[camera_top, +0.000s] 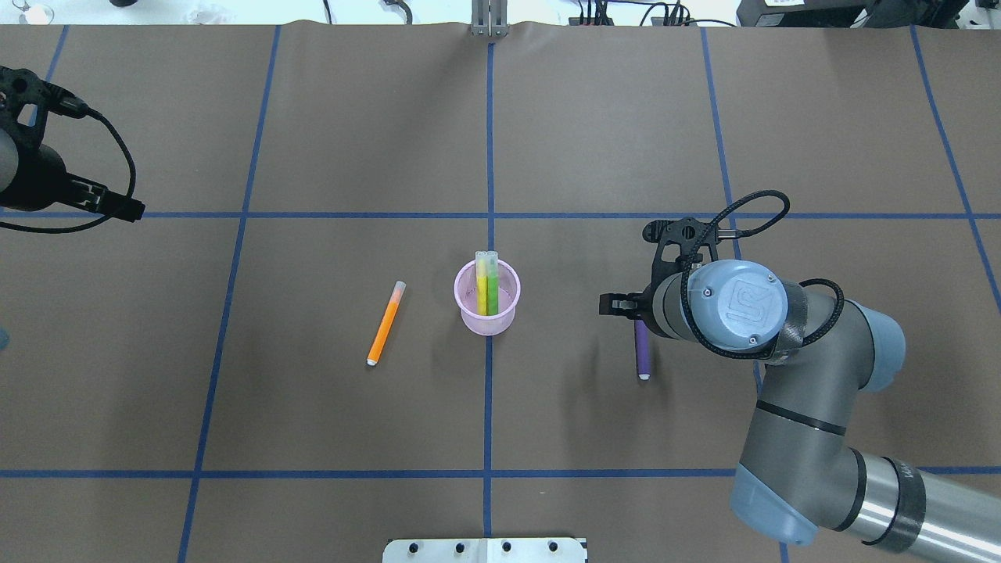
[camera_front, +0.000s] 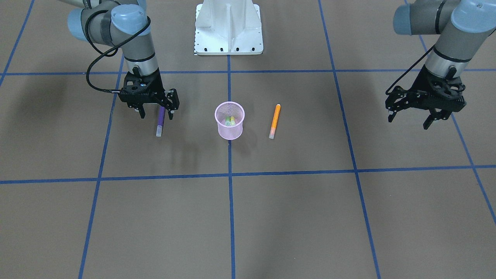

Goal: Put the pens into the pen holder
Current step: 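Grasp the purple marker with the right gripper and lift it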

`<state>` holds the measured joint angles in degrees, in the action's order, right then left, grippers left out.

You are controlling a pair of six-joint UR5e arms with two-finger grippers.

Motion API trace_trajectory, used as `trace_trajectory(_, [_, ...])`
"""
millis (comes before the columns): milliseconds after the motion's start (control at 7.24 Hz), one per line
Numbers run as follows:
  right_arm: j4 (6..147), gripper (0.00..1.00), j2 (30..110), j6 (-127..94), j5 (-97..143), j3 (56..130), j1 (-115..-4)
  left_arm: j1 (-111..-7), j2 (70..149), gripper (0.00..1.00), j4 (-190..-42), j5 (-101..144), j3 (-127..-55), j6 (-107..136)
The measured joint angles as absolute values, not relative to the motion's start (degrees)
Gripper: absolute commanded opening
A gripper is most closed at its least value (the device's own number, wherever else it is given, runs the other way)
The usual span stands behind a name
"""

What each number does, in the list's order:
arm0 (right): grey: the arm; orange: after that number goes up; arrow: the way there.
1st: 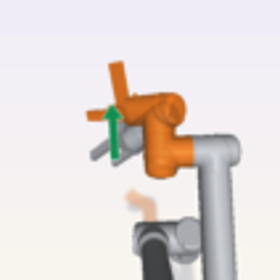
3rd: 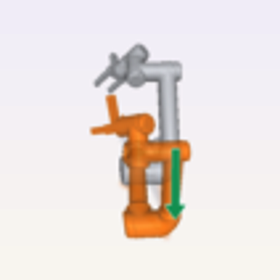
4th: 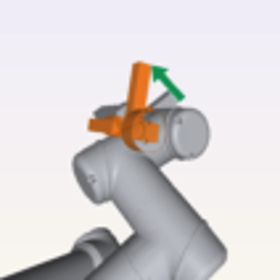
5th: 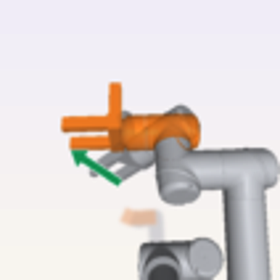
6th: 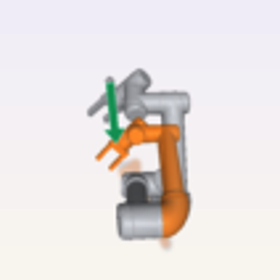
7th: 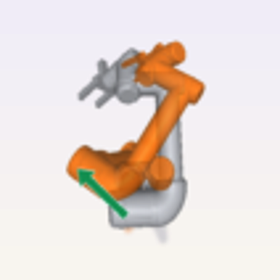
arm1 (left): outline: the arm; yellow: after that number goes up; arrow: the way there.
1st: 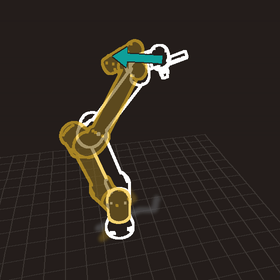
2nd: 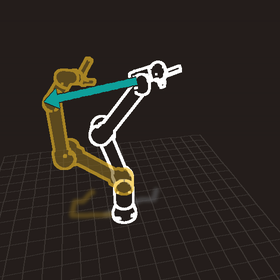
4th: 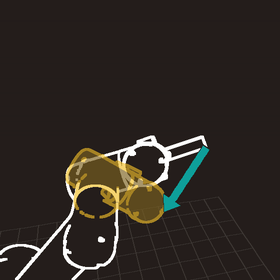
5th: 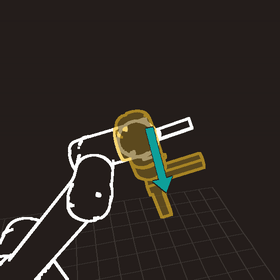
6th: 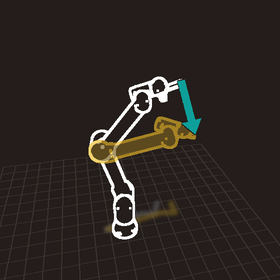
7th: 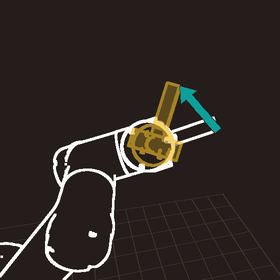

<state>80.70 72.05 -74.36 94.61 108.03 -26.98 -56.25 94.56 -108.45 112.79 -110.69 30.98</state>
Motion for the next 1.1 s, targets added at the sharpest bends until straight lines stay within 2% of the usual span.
trace_trajectory(414, [81.04, 0.96, 69.19, -65.65, 106.22, 100.64, -30.99, -56.25, 94.6, 1.0, -108.52, 112.44, -111.37, 31.43])
trace_trajectory(552, [81.12, 0.81, 68.26, -64.19, 108.07, 98.86, -31.68, -56.25, 94.63, 1.0, -108.53, 112.4, -111.5, 31.45])
trace_trajectory(690, [81.17, 0.48, 67.5, -63.89, 108.76, 97.96, -31.94, -56.28, 94.67, 1.0, -108.54, 112.36, -111.6, 31.46])
trace_trajectory(966, [81.28, 0.27, 66.25, -64.23, 109.04, 96.87, -32.02, -56.28, 94.82, 1.0, -108.54, 112.33, -111.68, 31.48])
trace_trajectory(1104, [81.44, 0.22, 66.03, -64.3, 109.06, 96.54, -32.05, -56.26, 94.87, 1.0, -108.55, 112.33, -111.7, 31.52])
